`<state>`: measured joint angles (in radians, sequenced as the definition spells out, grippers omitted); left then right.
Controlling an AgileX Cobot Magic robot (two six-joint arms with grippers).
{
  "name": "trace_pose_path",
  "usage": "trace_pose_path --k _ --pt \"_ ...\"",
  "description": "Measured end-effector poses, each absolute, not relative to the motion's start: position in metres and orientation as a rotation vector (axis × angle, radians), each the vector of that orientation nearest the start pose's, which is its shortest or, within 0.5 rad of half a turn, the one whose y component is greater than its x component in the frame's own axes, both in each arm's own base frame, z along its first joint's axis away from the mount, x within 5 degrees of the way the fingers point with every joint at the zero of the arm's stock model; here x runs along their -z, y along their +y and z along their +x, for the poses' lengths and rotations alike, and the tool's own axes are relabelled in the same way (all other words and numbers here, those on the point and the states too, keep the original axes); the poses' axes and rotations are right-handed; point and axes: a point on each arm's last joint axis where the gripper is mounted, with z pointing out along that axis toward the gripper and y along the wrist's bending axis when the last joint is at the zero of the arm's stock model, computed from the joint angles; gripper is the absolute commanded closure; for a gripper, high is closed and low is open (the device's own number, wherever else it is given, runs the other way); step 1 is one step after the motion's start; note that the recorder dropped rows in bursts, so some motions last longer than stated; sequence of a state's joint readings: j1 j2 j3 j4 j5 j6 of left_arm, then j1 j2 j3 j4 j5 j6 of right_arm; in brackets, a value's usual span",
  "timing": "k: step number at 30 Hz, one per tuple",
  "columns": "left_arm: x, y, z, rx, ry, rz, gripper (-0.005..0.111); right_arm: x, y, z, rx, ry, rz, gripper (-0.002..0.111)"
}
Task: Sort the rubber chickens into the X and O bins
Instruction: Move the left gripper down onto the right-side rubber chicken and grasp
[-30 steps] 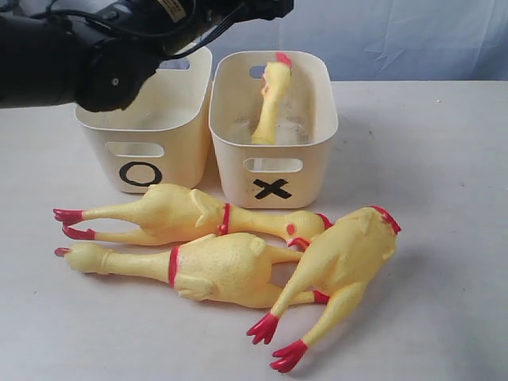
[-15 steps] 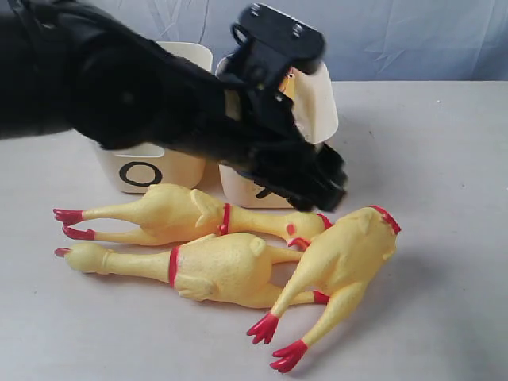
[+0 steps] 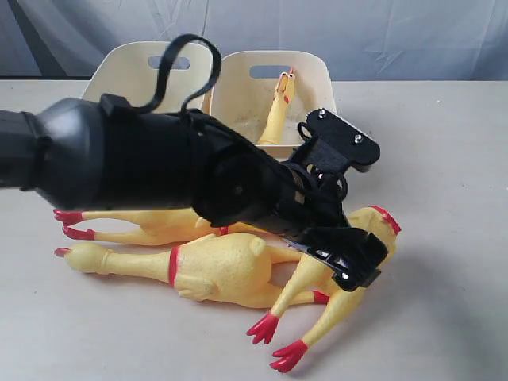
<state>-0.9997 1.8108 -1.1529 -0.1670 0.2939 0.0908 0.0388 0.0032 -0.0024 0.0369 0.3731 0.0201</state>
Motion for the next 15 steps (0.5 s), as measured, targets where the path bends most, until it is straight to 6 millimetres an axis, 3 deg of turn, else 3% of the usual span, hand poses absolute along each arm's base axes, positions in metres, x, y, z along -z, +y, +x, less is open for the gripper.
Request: trace_pose_path --k 12,15 --pt "-0.159 -0.336 0.21 0.532 2.358 1.076 0.006 -0.18 0.003 0.053 -0.077 1.858 0.005 0.108" --pt "-0.157 -0.337 0.208 0.562 2.406 1.028 0.012 -0.18 0.003 0.053 -0.077 1.858 0.005 0.108"
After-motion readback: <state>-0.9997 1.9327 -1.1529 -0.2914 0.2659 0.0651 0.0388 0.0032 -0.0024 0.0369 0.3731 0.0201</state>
